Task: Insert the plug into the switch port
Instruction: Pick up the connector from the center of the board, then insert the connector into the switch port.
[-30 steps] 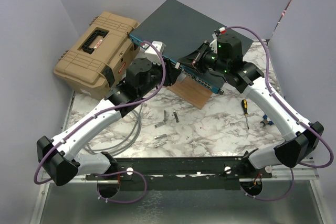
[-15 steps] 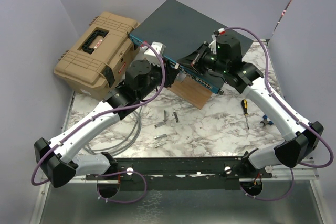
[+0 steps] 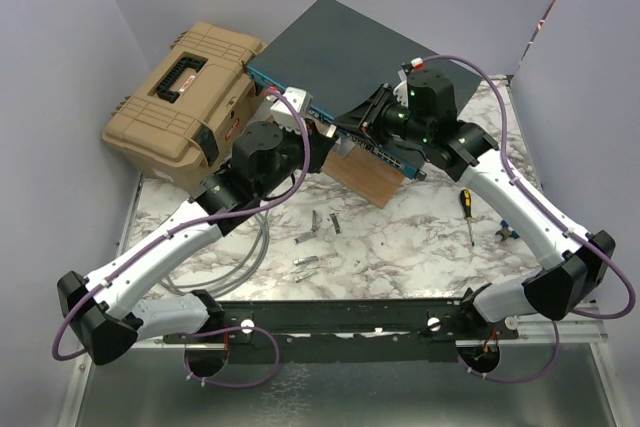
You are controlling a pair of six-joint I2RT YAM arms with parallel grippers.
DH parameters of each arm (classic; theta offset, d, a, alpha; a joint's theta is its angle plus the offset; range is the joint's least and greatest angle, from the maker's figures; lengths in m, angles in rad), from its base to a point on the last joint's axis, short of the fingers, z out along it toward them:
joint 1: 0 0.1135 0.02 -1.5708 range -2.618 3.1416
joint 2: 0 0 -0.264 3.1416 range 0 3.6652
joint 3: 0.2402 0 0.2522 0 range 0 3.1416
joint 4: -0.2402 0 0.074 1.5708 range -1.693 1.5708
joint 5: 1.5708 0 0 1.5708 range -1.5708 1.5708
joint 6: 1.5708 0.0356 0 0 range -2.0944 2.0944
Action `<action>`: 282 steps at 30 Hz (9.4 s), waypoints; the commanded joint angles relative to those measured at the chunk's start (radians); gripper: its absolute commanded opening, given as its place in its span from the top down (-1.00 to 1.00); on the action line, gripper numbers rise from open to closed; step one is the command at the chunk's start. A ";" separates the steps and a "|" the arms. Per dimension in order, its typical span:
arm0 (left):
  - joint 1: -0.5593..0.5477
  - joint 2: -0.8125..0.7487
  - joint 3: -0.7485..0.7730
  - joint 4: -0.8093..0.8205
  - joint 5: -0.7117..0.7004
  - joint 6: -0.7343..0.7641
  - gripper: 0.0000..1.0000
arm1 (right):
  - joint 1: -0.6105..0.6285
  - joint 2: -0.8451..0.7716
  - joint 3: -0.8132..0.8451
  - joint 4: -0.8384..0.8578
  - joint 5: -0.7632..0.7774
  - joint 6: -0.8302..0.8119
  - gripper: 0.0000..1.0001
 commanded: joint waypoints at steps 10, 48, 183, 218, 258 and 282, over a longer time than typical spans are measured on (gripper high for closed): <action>-0.003 -0.071 0.120 -0.356 -0.137 0.248 1.00 | -0.003 -0.083 0.053 -0.032 0.187 -0.255 -0.41; 0.410 0.003 -0.003 -0.174 0.310 0.451 1.00 | -1.016 0.081 -0.016 0.240 -0.583 -0.252 -0.99; 0.342 0.108 0.021 -0.027 0.300 0.459 1.00 | -0.863 0.324 -0.340 1.228 -0.858 0.403 0.76; 0.330 0.151 0.066 -0.030 0.355 0.452 1.00 | -0.863 0.332 -0.342 1.244 -0.863 0.415 0.76; 0.332 0.244 0.204 -0.038 0.360 0.458 0.39 | -0.863 0.341 -0.338 1.238 -0.861 0.421 0.76; 0.342 0.116 0.032 -0.084 0.291 0.465 0.56 | -0.862 0.348 -0.323 1.201 -0.859 0.404 0.76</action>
